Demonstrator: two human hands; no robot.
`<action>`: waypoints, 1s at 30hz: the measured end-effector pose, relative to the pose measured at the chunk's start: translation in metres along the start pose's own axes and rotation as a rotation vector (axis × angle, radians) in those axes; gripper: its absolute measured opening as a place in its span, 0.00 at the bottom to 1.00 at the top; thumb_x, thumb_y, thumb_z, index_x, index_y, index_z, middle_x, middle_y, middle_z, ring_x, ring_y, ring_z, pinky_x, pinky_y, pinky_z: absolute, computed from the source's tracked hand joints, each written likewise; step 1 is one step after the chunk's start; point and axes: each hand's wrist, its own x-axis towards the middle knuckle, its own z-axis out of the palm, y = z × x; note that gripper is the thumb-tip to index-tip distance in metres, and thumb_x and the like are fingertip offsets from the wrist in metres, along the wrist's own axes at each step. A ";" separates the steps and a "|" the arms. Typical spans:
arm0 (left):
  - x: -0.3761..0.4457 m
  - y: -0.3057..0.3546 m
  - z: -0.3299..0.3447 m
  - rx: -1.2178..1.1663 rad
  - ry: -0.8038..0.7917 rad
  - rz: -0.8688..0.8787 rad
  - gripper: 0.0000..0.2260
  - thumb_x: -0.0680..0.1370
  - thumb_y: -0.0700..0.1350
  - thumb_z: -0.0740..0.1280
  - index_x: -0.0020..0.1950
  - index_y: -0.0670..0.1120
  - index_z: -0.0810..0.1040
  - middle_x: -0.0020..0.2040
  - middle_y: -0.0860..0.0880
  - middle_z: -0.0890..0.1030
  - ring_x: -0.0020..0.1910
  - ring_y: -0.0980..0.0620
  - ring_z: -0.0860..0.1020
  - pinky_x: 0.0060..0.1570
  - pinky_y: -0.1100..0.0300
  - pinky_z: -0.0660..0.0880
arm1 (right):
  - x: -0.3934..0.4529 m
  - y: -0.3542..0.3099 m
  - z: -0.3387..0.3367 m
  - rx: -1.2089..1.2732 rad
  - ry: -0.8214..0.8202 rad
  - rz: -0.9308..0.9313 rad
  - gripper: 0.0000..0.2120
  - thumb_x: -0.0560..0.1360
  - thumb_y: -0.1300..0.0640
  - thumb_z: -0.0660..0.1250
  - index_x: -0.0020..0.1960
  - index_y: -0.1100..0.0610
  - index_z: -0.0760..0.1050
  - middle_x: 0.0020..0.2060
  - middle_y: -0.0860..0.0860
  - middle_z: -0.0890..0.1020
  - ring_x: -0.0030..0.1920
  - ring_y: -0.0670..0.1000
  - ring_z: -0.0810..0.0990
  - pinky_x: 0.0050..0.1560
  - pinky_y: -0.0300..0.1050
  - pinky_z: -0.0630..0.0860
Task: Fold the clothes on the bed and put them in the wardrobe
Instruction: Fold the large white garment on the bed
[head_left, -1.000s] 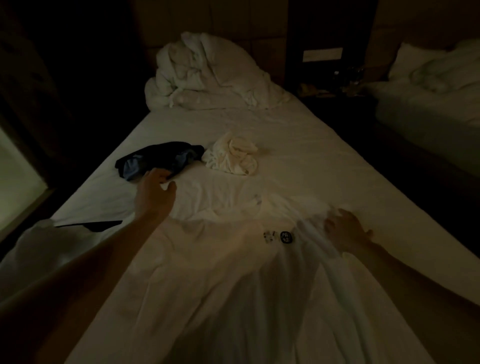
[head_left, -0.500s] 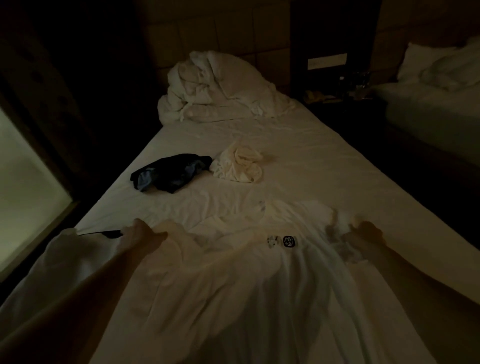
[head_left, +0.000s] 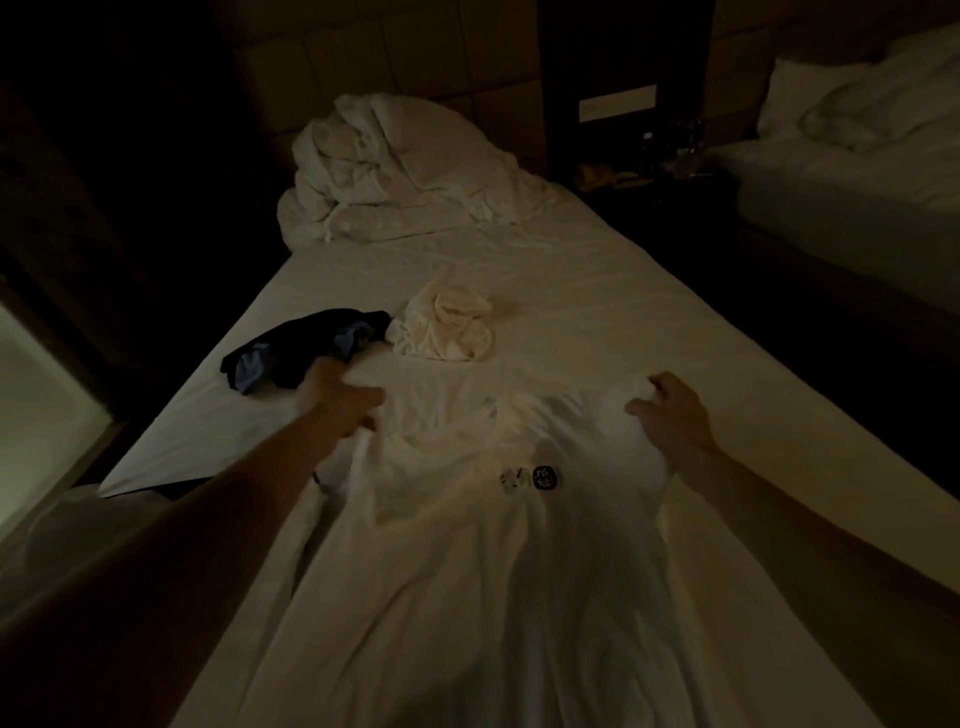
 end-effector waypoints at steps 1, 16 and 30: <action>-0.023 0.025 0.011 -0.009 -0.059 0.010 0.23 0.71 0.43 0.75 0.60 0.52 0.68 0.45 0.46 0.80 0.32 0.42 0.82 0.28 0.54 0.79 | 0.001 -0.002 0.001 -0.024 0.005 -0.045 0.14 0.72 0.60 0.70 0.58 0.59 0.75 0.53 0.56 0.77 0.52 0.56 0.76 0.46 0.42 0.66; -0.054 -0.055 0.015 0.392 -0.265 0.101 0.06 0.77 0.45 0.68 0.44 0.43 0.78 0.35 0.45 0.82 0.25 0.49 0.79 0.25 0.58 0.76 | -0.076 -0.036 0.143 -0.412 -0.685 -0.311 0.27 0.76 0.51 0.68 0.72 0.56 0.67 0.69 0.56 0.73 0.67 0.57 0.73 0.60 0.44 0.71; -0.241 -0.100 -0.052 1.111 -0.550 0.051 0.18 0.72 0.49 0.74 0.57 0.41 0.79 0.58 0.42 0.81 0.57 0.46 0.80 0.42 0.61 0.76 | -0.230 0.033 -0.021 -0.821 -0.365 0.069 0.31 0.72 0.41 0.69 0.68 0.56 0.65 0.63 0.57 0.71 0.64 0.62 0.71 0.59 0.54 0.72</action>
